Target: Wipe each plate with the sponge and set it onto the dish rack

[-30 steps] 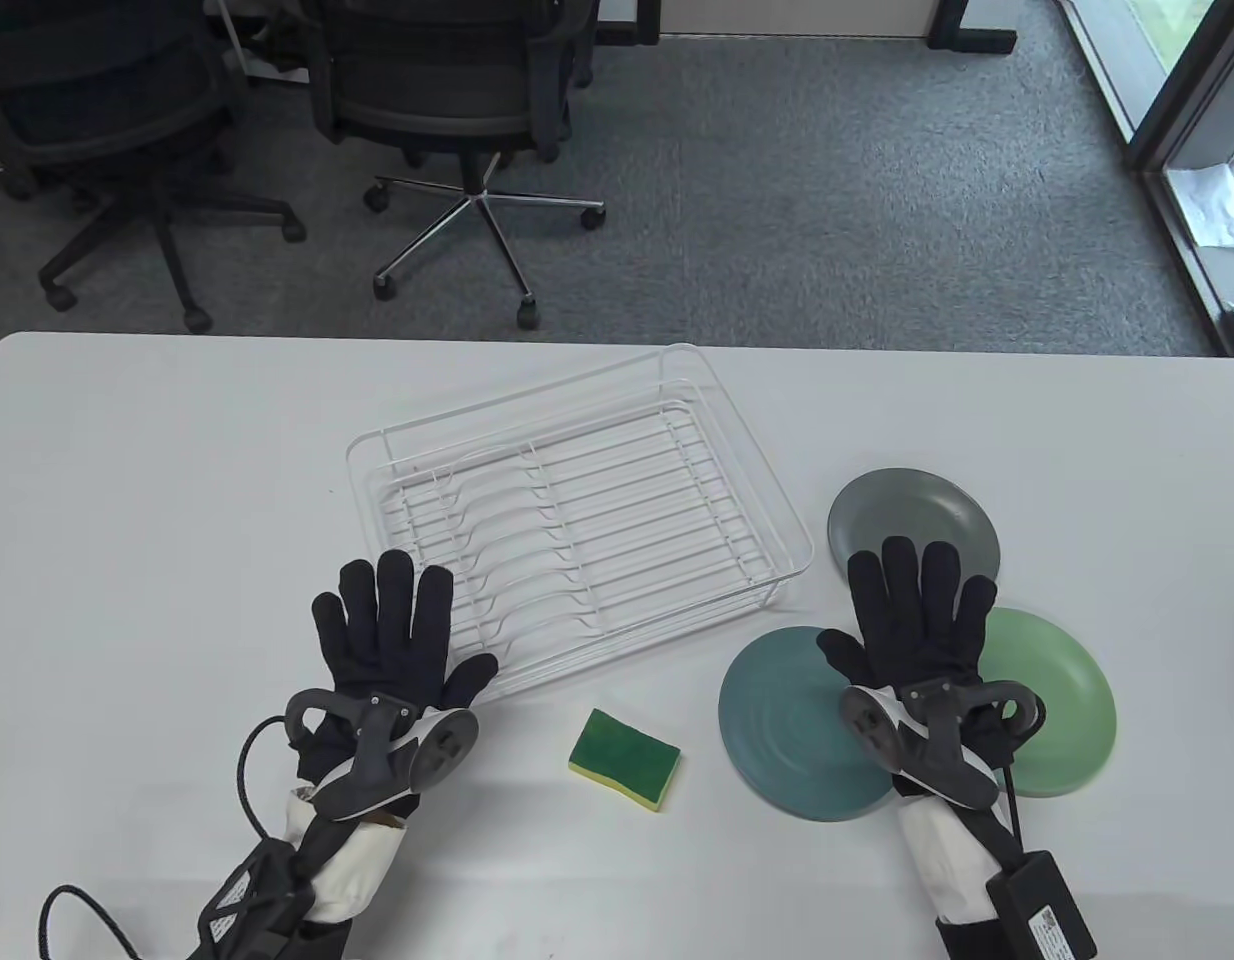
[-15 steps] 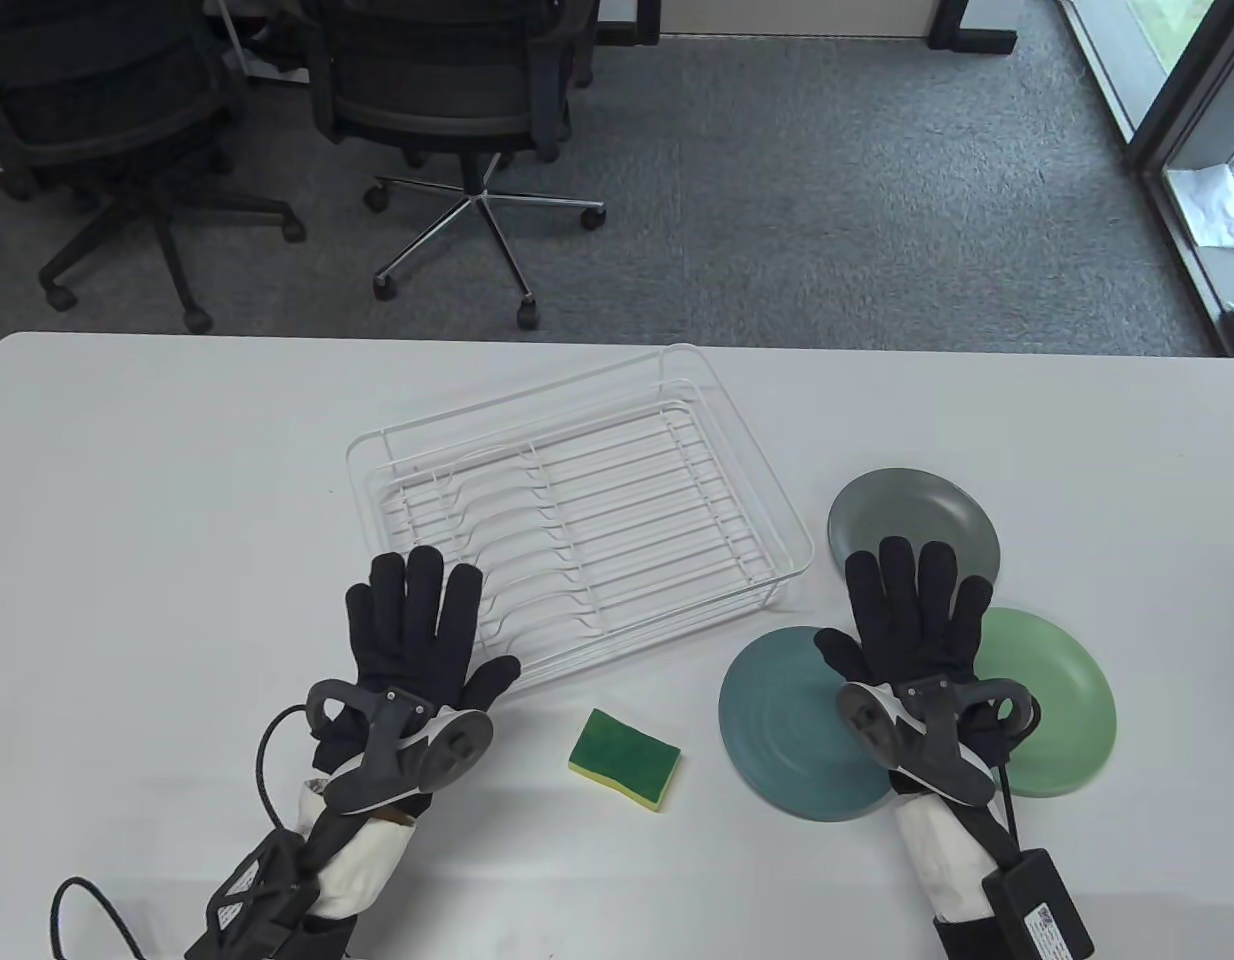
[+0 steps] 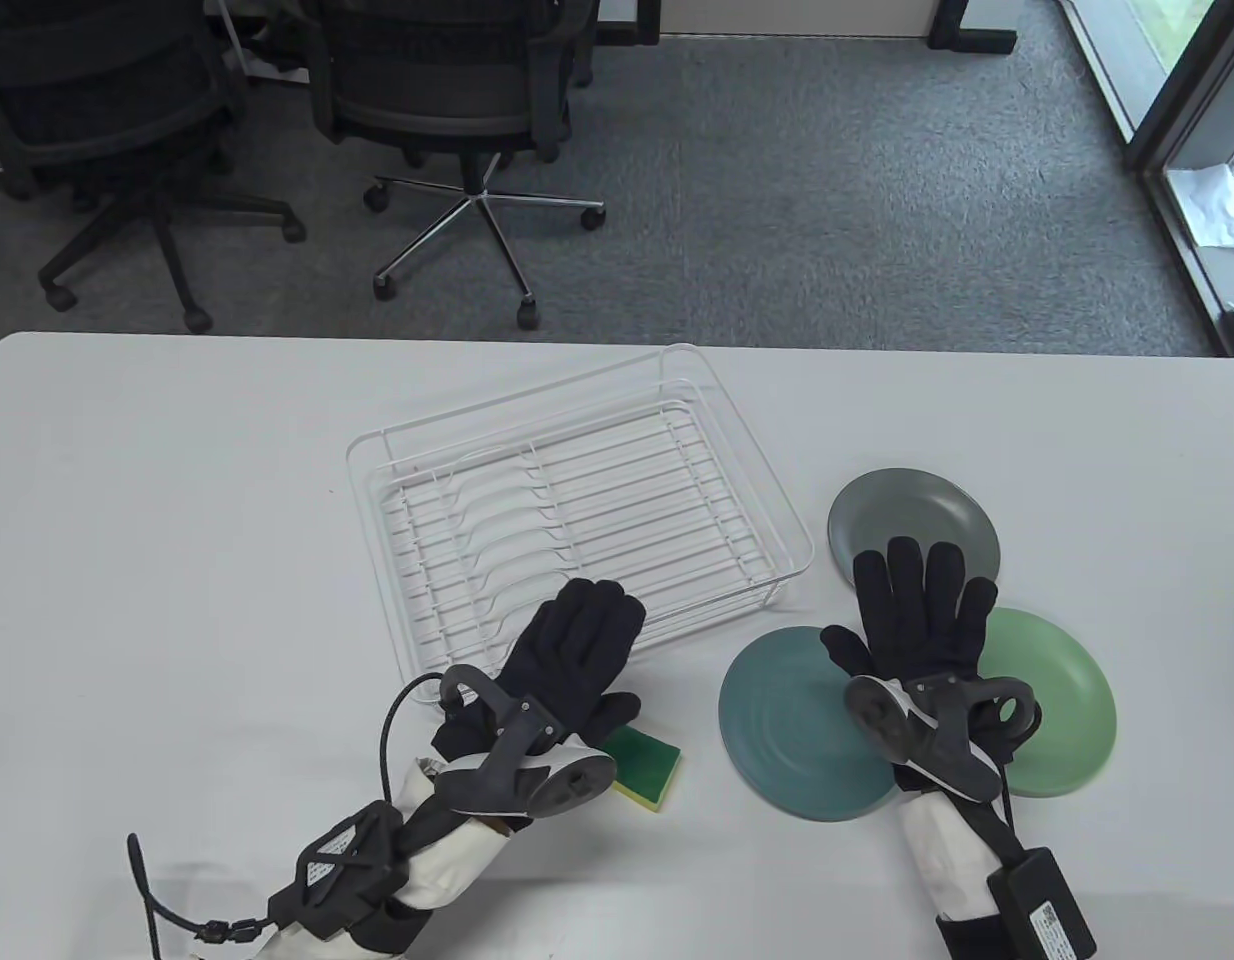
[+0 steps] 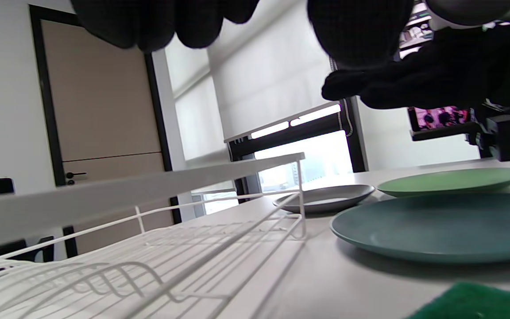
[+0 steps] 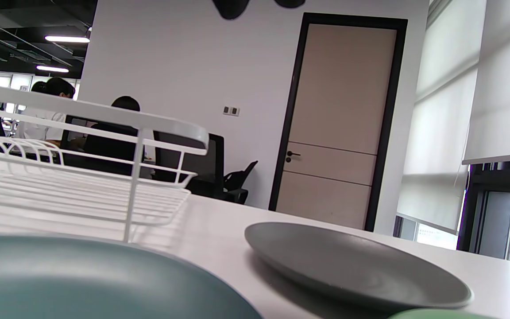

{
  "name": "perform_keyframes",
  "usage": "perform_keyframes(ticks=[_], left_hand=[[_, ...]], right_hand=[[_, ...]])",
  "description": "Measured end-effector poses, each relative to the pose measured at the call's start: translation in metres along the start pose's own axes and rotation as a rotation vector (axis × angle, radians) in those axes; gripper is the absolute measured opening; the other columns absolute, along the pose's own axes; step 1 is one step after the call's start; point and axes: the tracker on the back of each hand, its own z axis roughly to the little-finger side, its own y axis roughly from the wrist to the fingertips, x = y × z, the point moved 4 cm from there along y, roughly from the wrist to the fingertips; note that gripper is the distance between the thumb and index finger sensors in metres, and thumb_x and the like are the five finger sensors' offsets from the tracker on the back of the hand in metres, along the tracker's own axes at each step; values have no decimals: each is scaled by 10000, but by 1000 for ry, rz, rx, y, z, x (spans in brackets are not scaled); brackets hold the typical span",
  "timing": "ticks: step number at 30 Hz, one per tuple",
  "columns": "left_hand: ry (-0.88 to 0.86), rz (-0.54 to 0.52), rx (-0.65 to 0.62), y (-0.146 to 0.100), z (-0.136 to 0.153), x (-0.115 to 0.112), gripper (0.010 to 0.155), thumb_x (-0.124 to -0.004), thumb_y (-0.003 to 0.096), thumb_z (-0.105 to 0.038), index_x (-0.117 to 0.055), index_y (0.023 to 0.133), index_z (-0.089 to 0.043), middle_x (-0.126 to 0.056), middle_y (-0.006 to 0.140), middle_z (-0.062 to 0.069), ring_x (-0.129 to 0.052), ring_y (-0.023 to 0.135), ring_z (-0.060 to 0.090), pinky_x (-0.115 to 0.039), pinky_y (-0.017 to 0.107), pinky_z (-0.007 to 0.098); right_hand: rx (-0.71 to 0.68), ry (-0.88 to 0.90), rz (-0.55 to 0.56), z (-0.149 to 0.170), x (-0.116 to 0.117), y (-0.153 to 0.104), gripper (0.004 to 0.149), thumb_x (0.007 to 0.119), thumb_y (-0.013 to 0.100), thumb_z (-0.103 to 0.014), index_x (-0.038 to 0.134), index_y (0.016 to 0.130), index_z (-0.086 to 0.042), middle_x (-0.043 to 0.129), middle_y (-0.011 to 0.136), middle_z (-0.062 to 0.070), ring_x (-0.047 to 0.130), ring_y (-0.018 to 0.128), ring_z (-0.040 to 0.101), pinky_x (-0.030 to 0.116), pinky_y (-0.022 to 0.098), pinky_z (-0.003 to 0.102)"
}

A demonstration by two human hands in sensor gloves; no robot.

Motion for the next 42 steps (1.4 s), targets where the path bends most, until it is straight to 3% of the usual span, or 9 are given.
perform_keyframes(ticks=[9, 24, 34, 42], left_hand=[[-93, 210, -186, 1, -30, -31, 837, -818, 462, -467, -544, 1143, -62, -690, 1124, 218, -772, 983, 426, -736, 726, 473], [-106, 577, -226, -4, -36, -99, 841, -824, 458, -433, -538, 1146, -45, -666, 1131, 271, -715, 994, 511, -694, 722, 558], [-119, 483, -203, -2, -33, -95, 821, -829, 446, -430, -597, 1121, -24, -756, 1072, 241, -787, 937, 488, -732, 694, 542], [-224, 289, -162, 0, -20, -48, 812, -818, 450, -445, -598, 1120, -42, -761, 1076, 219, -793, 948, 473, -747, 695, 524]], right_hand=[[-3, -1, -18, -1, 2, 1, 717, 424, 604, -501, 277, 1180, -100, 185, 1207, 248, 26, 1004, 493, 125, 683, 680], [-28, -20, -47, -8, 6, 1, 716, 429, 604, -500, 288, 1179, -98, 199, 1207, 252, 36, 1006, 497, 133, 684, 679], [-28, 5, -71, -9, 8, 3, 712, 502, 606, -472, 325, 1172, -78, 279, 1199, 272, 121, 1021, 519, 175, 698, 677], [-16, 41, -182, -11, 24, 10, 714, 634, 580, -409, 414, 1147, -35, 452, 1158, 292, 371, 1015, 540, 406, 726, 647]])
